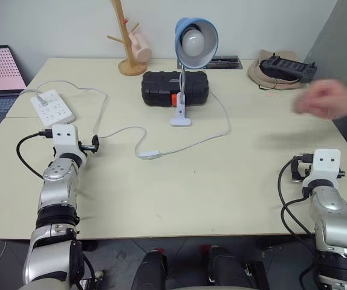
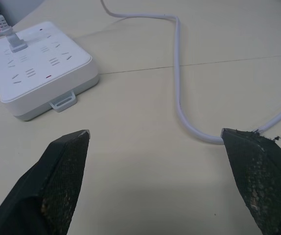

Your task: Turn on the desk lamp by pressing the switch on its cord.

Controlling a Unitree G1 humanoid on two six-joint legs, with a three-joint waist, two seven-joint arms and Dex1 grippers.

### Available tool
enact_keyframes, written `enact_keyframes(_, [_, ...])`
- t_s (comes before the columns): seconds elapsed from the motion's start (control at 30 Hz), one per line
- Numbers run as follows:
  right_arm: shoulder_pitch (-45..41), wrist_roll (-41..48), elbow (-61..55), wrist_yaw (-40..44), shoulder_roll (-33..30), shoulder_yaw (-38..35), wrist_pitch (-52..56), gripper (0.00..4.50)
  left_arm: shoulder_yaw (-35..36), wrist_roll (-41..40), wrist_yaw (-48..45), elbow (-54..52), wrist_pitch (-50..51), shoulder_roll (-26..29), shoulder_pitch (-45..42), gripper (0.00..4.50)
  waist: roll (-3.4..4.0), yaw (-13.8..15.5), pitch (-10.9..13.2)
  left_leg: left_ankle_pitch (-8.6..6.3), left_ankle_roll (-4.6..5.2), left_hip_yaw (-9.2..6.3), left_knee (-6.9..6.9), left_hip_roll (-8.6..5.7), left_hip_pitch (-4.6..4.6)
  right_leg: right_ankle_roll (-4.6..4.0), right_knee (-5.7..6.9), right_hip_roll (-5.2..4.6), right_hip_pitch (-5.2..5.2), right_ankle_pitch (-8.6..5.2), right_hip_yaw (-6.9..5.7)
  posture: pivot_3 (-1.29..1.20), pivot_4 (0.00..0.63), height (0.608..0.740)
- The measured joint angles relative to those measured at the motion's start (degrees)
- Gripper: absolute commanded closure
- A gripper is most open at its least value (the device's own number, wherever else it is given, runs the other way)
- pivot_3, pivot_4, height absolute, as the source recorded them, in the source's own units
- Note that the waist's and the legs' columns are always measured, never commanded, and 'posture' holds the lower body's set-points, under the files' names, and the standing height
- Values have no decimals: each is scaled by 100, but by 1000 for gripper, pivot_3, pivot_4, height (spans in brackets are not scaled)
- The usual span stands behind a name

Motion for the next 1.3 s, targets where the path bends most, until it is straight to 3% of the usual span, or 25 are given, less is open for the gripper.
enact_keyframes(0.37, [-5,-22,0,7,3,40,0,27,3,-6,-73,-6,-1,69,11,0,0,-1,0,0,0,0,0,0,0,0,1,0,0,0,0,0,150,740])
enact_keyframes(0.53, [-72,97,-51,294,-8,153,129,27,-64,-80,-836,-201,19,371,29,0,0,-7,0,0,0,0,0,-3,0,0,1,3,0,0,-1,0,150,740])
enact_keyframes(0.7, [-192,540,-583,1134,-173,599,406,27,-456,-142,-2185,-481,68,884,-39,0,2,-14,0,0,0,0,1,-4,-1,-1,1,6,0,0,-1,0,150,740])
enact_keyframes(0.83, [-135,1655,-1714,2918,-895,1362,1026,27,-1437,-69,-4748,-443,35,1794,-646,0,2,-16,0,0,1,-14,1,-4,-5,-3,-3,19,3,-2,-17,0,150,740])
enact_keyframes(0.93, [-135,2363,-2206,3627,-1202,1624,1508,27,-1906,137,-5865,-329,-270,2090,-1171,0,4,-5,-1,0,1,-13,3,-6,-3,-3,-5,18,7,-2,-14,0,150,740])
enact_keyframes(1.13, [-382,2995,-2559,3721,-1089,1790,2059,27,-2682,614,-6995,445,-1016,1877,-1724,0,4,-12,-1,-1,2,-13,5,-1,-6,-2,-5,25,3,-2,-13,0,150,740])
enact_keyframes(1.3, [-419,2957,-2598,3375,-922,1960,2116,27,-3010,1141,-6933,1571,-1904,1352,-2395,0,2,0,0,-1,2,-16,8,-4,-14,-2,-6,23,1,-2,-15,0,150,740])
